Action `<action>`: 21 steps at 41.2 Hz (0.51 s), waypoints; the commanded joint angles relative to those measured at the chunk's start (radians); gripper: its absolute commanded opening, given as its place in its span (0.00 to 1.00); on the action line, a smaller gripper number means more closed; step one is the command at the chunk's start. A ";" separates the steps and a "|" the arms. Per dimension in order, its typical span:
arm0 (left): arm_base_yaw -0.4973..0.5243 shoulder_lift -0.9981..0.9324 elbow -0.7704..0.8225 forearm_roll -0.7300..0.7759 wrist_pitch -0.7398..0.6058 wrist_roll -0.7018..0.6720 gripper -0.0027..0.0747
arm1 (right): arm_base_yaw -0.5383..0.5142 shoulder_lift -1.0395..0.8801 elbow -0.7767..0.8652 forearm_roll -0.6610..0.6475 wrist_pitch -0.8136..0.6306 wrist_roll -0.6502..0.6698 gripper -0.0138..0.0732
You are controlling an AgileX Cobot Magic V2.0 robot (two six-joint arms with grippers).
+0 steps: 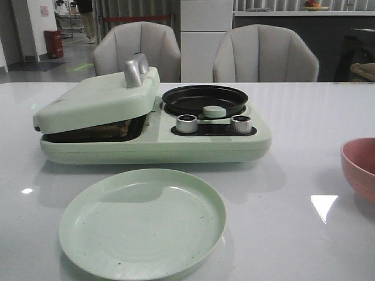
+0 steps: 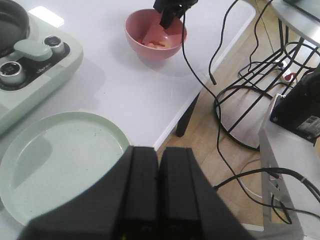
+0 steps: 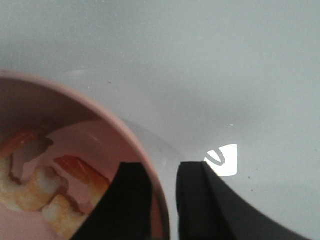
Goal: Make breakfast with bread and shrimp
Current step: 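Reach the right gripper to the pink bowl and grip its rim, then lift the pink bowl with the right gripper above the round pan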
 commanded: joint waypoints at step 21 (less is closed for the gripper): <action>-0.009 -0.006 -0.025 -0.043 -0.048 0.002 0.17 | 0.113 -0.136 -0.239 0.004 0.074 -0.073 0.18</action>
